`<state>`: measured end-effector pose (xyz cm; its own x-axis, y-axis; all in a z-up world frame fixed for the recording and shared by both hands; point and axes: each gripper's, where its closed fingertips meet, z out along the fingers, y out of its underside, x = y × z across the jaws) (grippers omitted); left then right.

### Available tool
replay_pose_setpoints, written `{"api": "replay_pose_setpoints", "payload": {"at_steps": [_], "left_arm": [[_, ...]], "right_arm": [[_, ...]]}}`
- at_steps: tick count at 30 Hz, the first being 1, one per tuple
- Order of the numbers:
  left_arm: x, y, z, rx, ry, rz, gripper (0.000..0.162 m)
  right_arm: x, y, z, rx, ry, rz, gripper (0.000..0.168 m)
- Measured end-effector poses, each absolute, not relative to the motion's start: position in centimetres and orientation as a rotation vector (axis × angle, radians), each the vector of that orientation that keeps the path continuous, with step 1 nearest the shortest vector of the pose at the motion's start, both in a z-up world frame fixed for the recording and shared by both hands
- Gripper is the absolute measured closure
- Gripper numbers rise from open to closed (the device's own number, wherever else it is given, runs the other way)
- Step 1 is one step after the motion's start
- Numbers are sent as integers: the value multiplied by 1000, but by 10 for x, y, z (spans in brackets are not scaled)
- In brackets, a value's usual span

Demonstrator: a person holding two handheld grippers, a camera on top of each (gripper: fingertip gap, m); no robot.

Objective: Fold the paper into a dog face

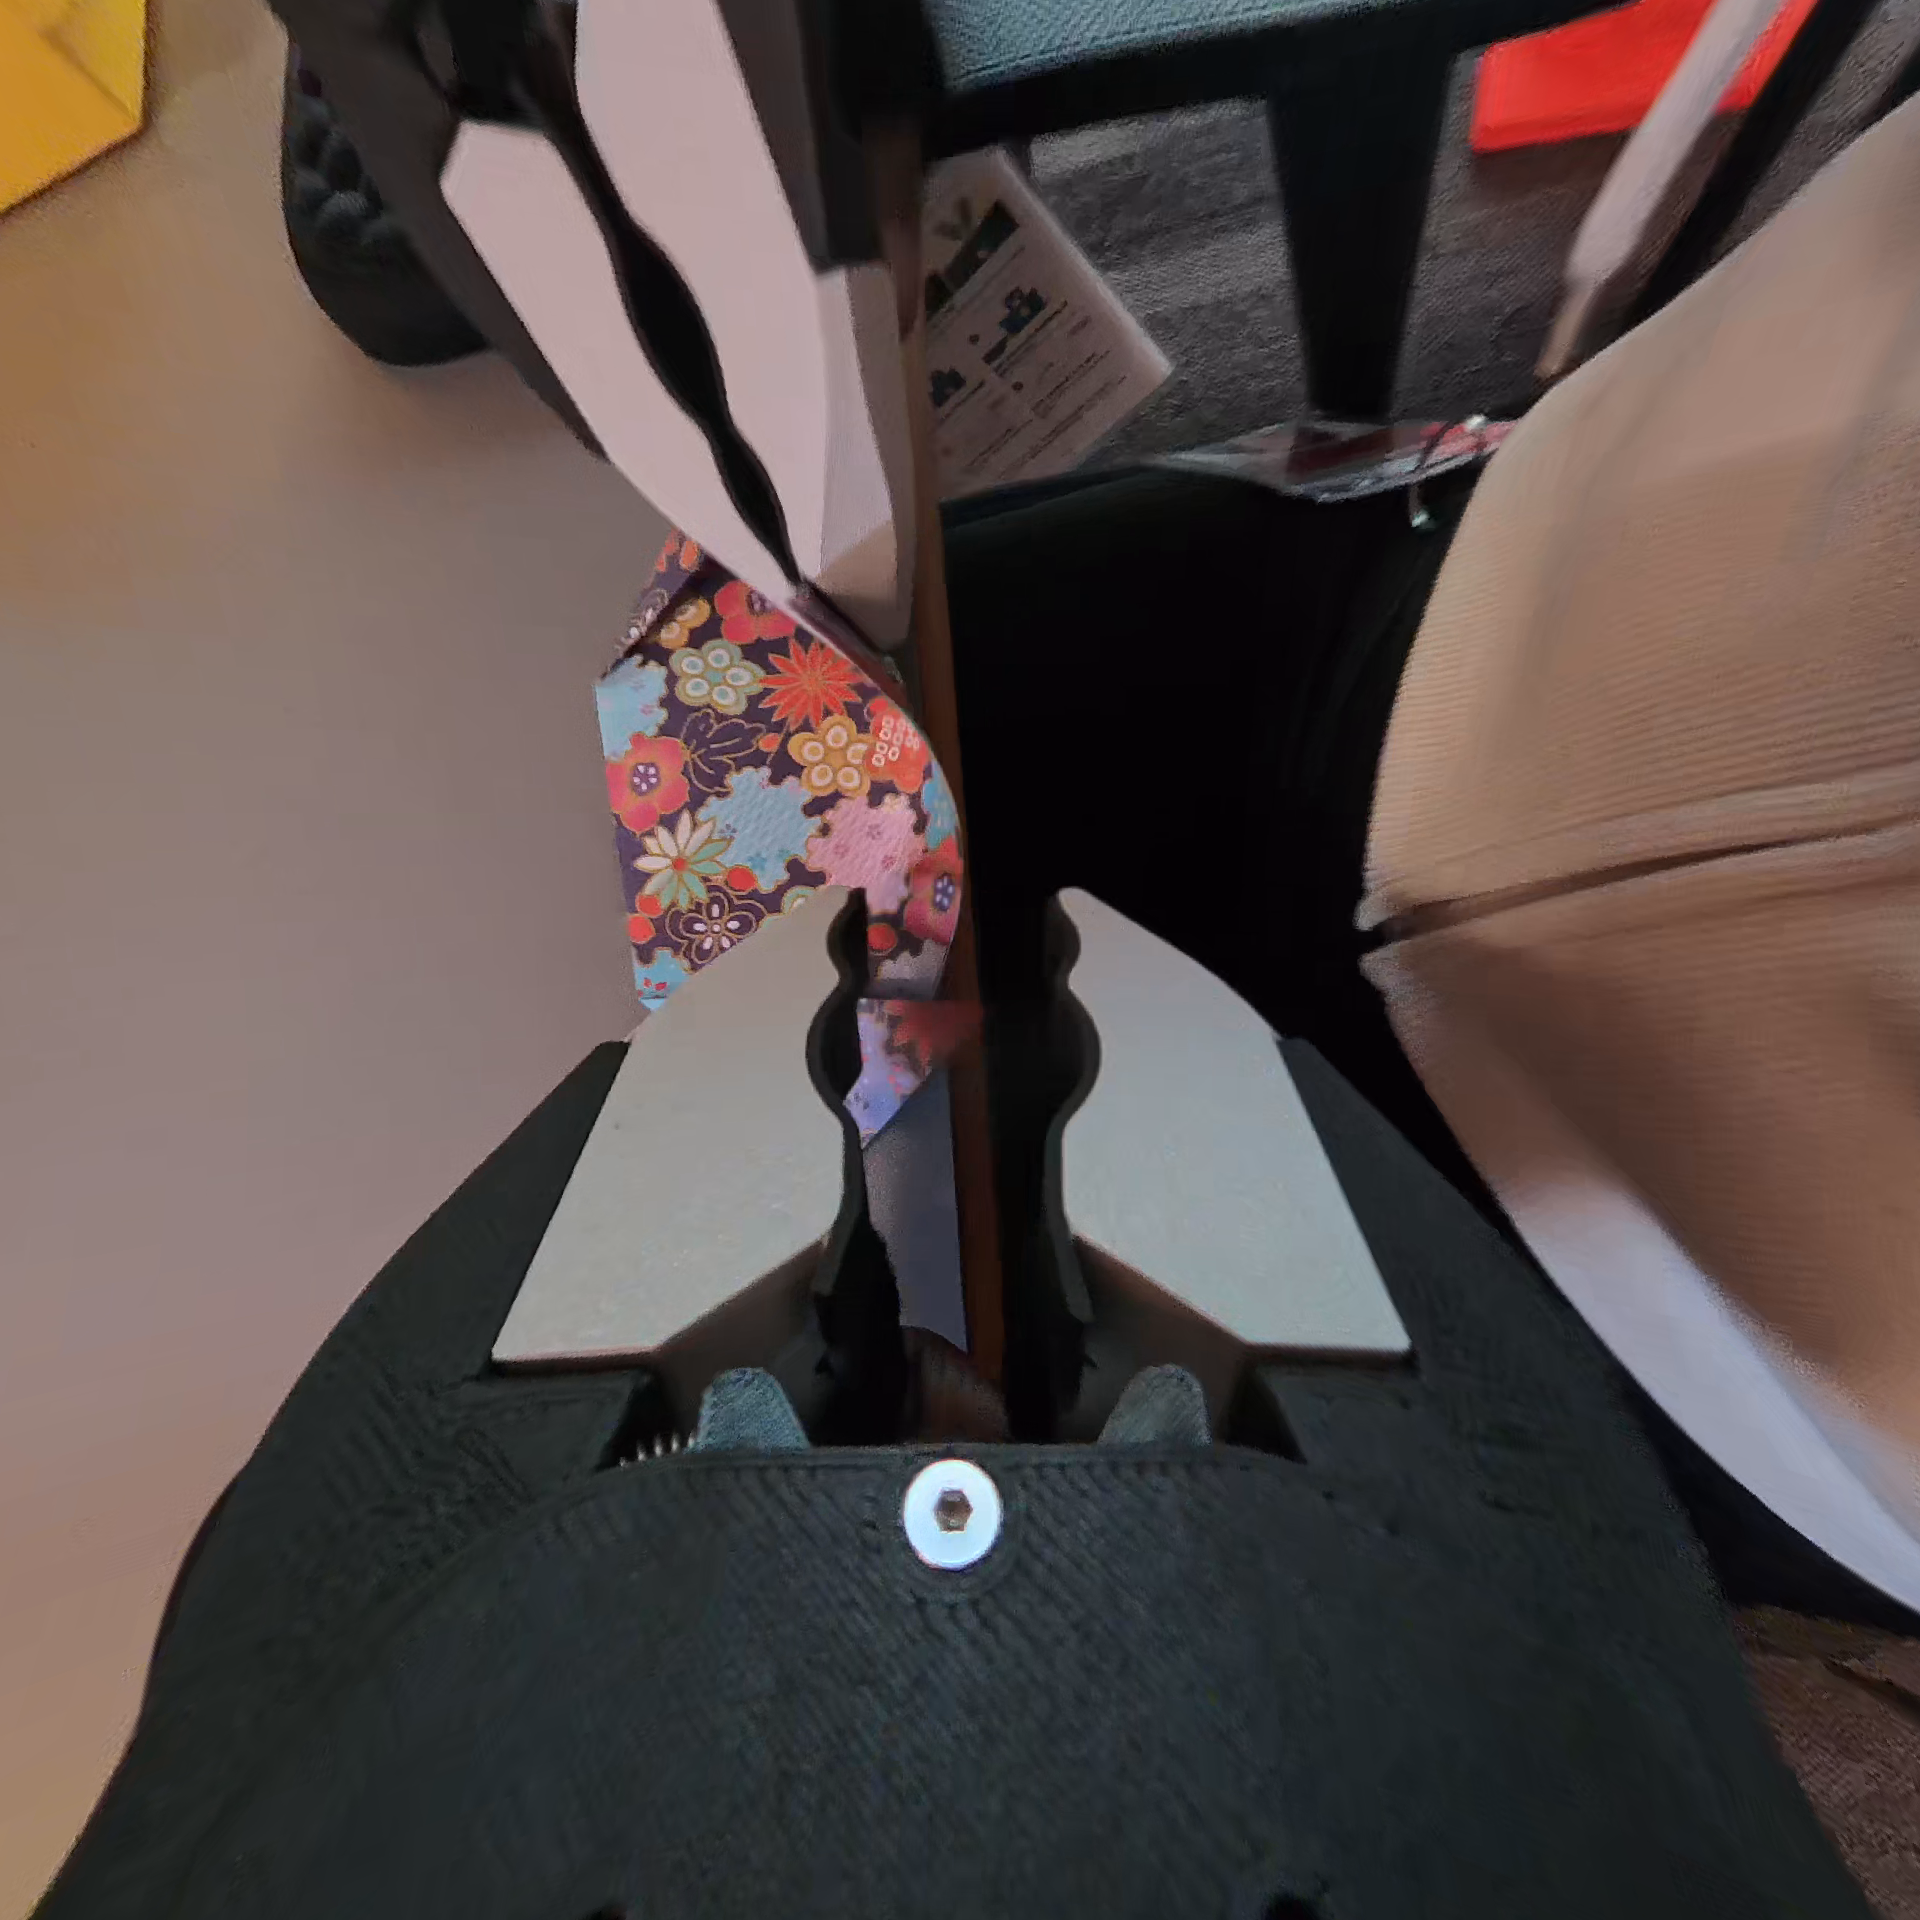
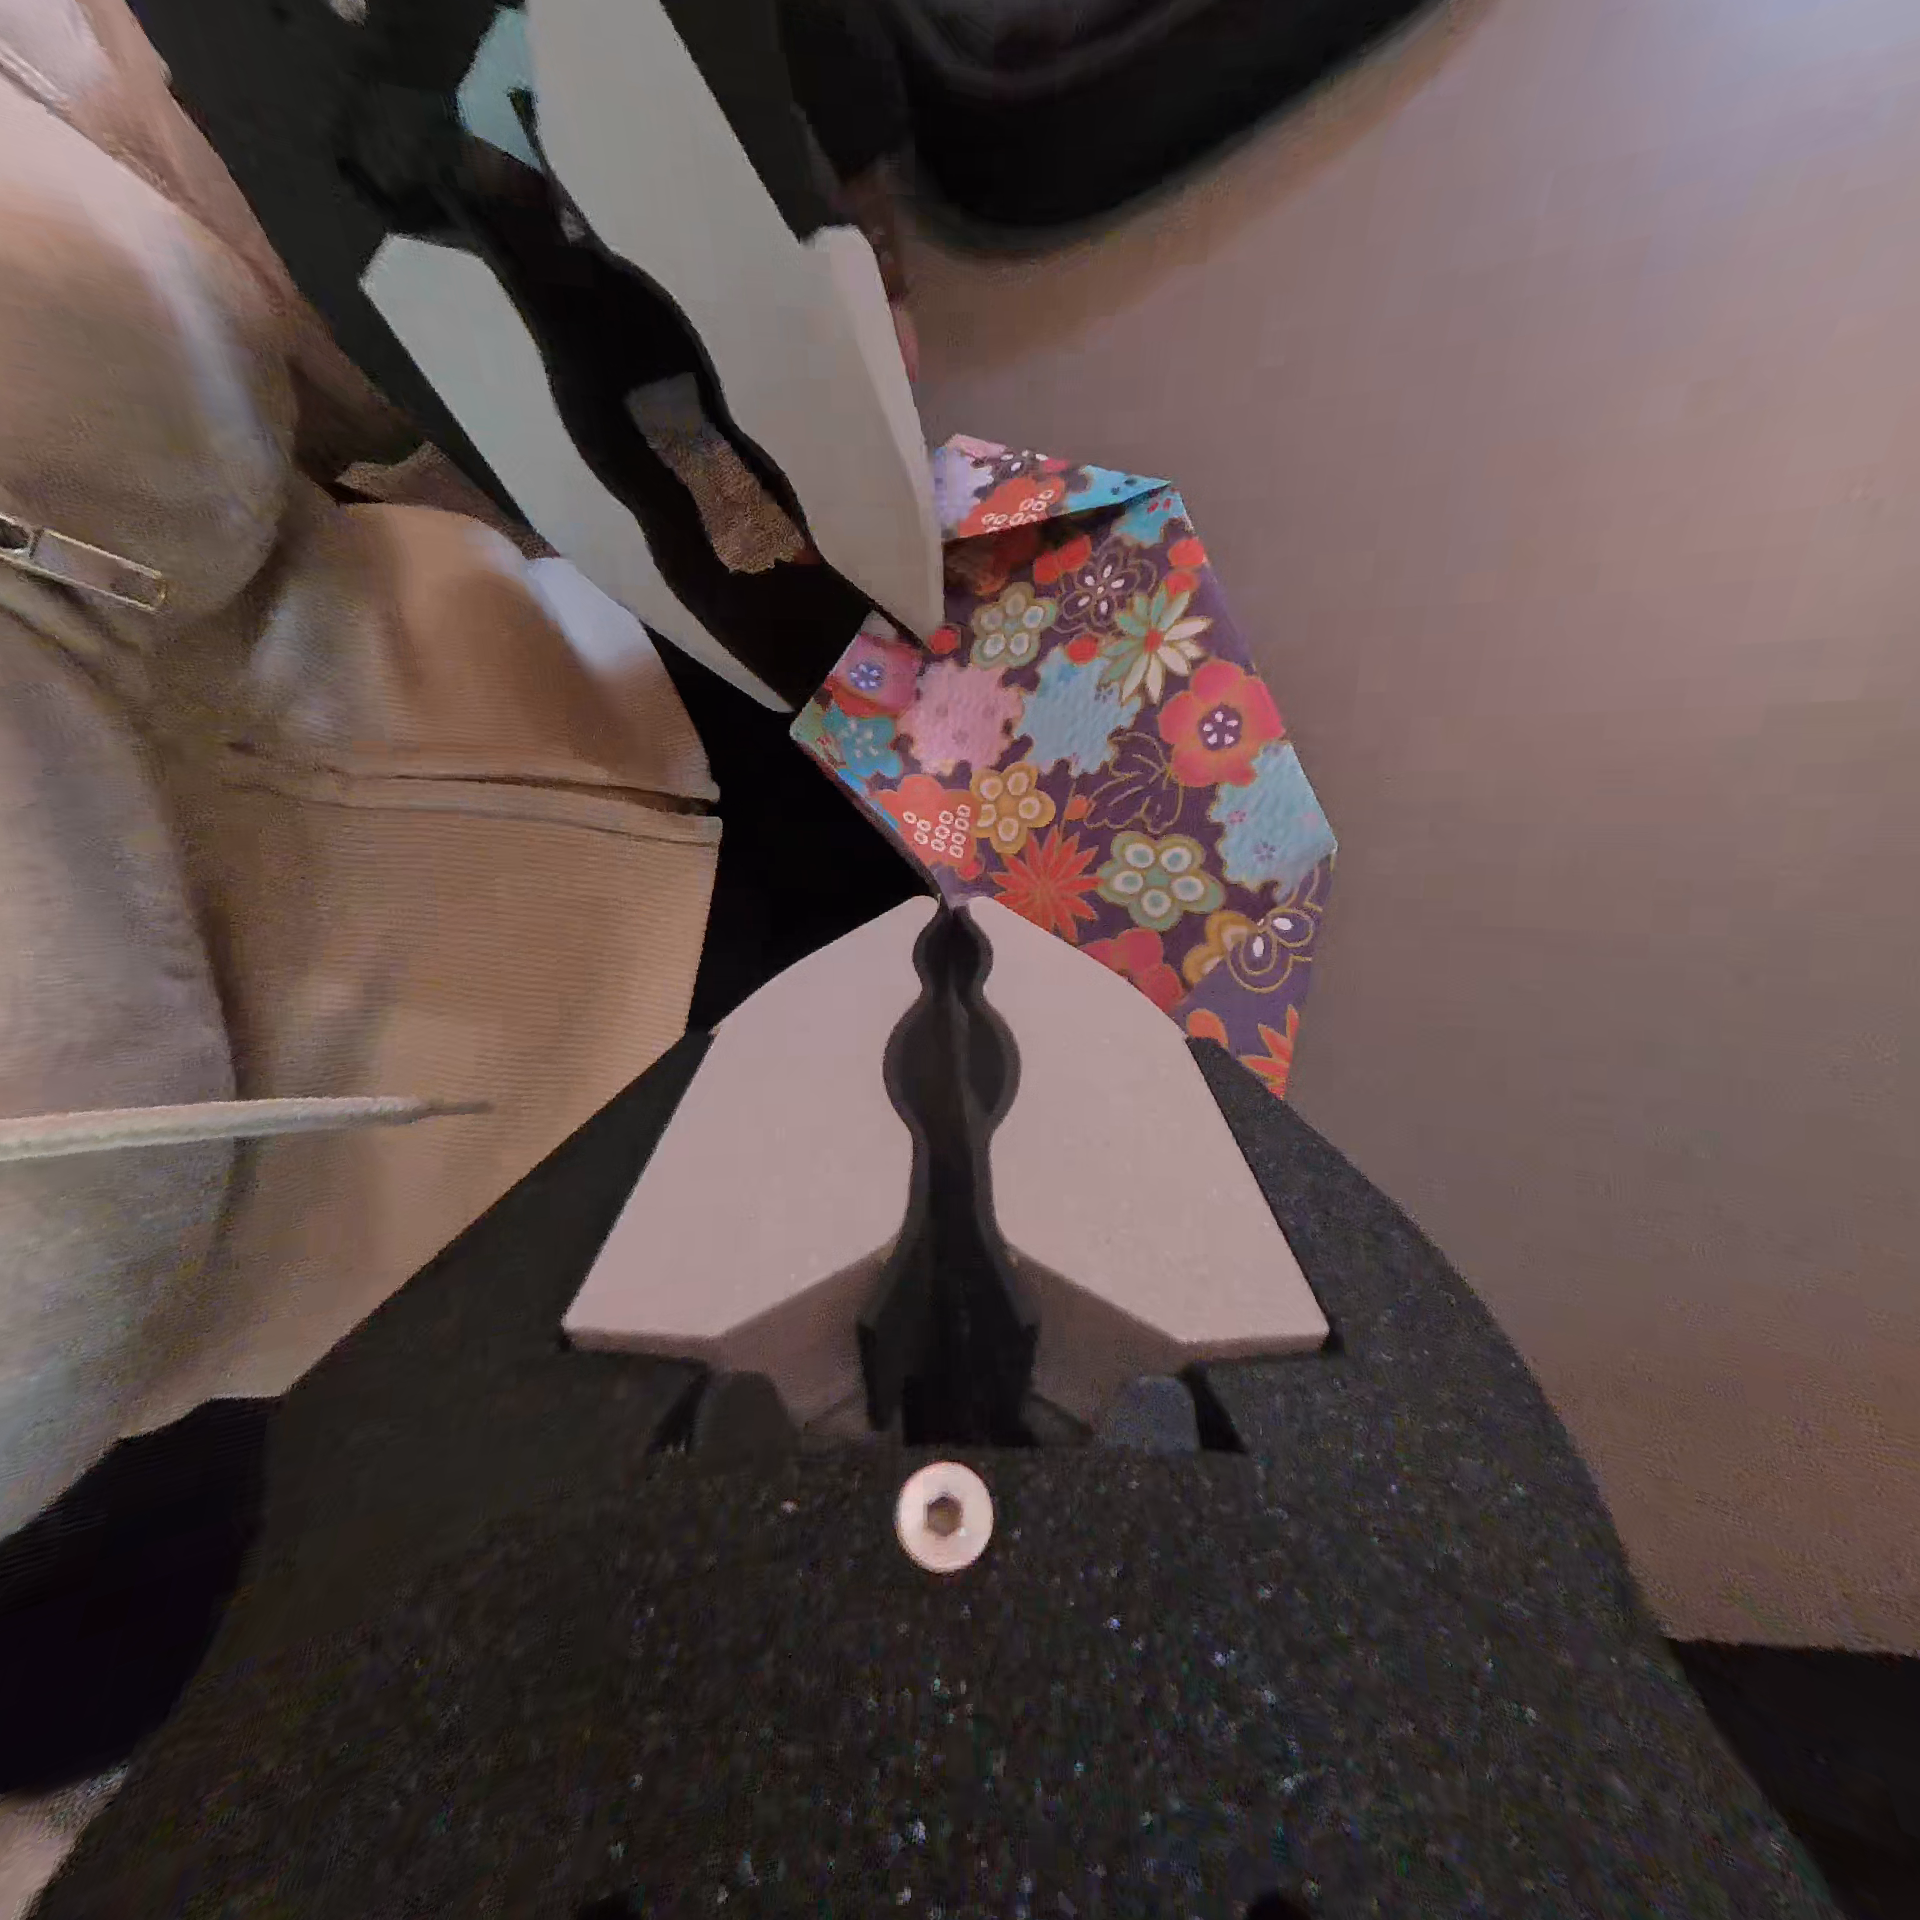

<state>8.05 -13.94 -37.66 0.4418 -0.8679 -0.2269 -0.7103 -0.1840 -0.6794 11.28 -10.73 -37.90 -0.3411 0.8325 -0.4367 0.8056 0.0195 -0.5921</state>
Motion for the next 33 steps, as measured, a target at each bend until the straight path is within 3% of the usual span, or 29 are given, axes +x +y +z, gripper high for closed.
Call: {"api": "replay_pose_setpoints", "payload": {"at_steps": [3,6,8,12,17,21,29,33], "left_arm": [[80,-138,-332,-1808,1185,-451,132],[68,-112,-298,-1787,952,-536,156],[74,-105,-304,-1873,974,-516,155],[87,-99,-330,-1953,1040,-223,132],[88,-96,-351,-2081,916,-370,142],[85,-94,-355,-2125,934,-468,159],[83,-94,-356,-2223,920,-696,149],[88,-97,-359,-2239,985,-754,159]], "right_arm": [[111,-107,-378,-1883,-2296,1229,168],[111,-104,-377,-1957,-2361,1172,168],[110,-103,-375,-2027,-2356,1192,168],[108,-96,-374,-2099,-2336,1190,168],[110,-96,-379,-2122,-2343,1194,168],[110,-97,-379,-2128,-2339,1210,168],[110,-96,-377,-2140,-2295,1249,168],[111,-96,-378,-2140,-2297,1248,168]]}}
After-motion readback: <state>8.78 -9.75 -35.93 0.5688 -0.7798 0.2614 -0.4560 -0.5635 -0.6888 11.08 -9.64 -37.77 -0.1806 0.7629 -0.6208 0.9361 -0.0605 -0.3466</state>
